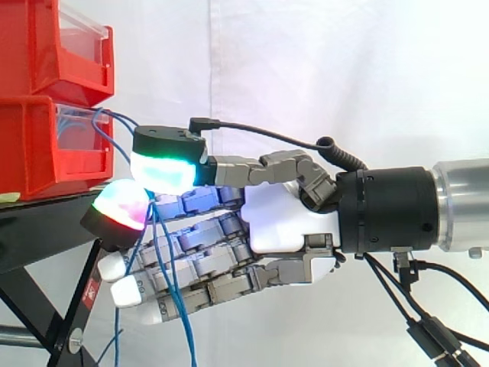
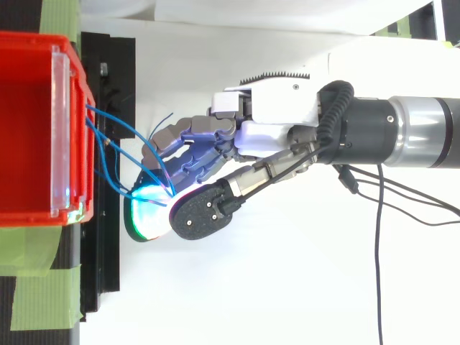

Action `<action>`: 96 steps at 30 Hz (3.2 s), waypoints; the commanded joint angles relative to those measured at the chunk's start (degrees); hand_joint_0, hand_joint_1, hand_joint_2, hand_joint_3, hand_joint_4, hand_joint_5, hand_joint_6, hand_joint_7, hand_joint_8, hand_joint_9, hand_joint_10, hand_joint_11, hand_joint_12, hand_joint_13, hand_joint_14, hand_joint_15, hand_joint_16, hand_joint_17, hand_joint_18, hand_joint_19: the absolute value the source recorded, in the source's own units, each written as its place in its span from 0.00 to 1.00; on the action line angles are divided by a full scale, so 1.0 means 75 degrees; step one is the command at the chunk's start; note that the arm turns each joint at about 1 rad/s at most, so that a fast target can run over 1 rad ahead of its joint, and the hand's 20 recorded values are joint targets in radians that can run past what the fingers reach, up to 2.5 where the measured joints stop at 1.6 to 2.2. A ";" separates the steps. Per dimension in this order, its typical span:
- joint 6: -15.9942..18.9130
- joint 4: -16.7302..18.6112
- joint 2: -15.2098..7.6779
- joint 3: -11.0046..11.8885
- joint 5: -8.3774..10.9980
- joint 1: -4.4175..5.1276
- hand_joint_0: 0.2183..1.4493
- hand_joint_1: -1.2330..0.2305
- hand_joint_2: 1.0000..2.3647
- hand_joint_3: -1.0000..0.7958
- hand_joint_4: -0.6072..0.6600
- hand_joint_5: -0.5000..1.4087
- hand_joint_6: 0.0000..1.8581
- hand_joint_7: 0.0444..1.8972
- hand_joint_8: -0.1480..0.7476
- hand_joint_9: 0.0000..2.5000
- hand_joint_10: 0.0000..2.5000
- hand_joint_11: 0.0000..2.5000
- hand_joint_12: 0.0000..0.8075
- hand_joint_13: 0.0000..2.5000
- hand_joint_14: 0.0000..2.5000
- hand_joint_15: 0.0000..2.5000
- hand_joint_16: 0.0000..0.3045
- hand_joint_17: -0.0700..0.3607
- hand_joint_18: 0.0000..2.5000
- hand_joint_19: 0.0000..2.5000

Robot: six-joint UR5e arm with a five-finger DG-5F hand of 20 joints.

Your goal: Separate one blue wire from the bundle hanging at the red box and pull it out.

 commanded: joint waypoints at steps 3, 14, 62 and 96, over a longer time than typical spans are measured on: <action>0.0009 0.0000 0.0000 -0.0008 0.0000 0.0000 0.33 0.46 0.01 0.42 0.64 0.17 0.40 0.57 0.48 0.19 0.01 0.23 0.47 0.16 0.00 0.11 0.16 0.41 0.10 0.17; 0.0021 0.0000 0.0000 -0.0008 0.0000 0.0000 0.32 0.46 0.01 0.43 0.60 0.18 0.40 0.58 0.45 0.21 0.01 0.26 0.45 0.12 0.00 0.12 0.17 0.43 0.05 0.17; -0.0589 -0.0609 0.0656 -0.0008 0.0059 -0.0047 0.35 0.44 0.01 0.41 0.65 0.17 0.41 0.54 0.49 0.32 0.01 0.42 0.40 0.41 0.38 0.62 0.16 0.42 0.33 0.45; -0.2674 -0.2203 0.1675 -0.0008 0.1195 -0.0106 0.35 0.43 0.01 0.41 0.66 0.16 0.41 0.53 0.49 0.32 0.01 0.42 0.39 0.41 0.34 0.64 0.17 0.43 0.32 0.44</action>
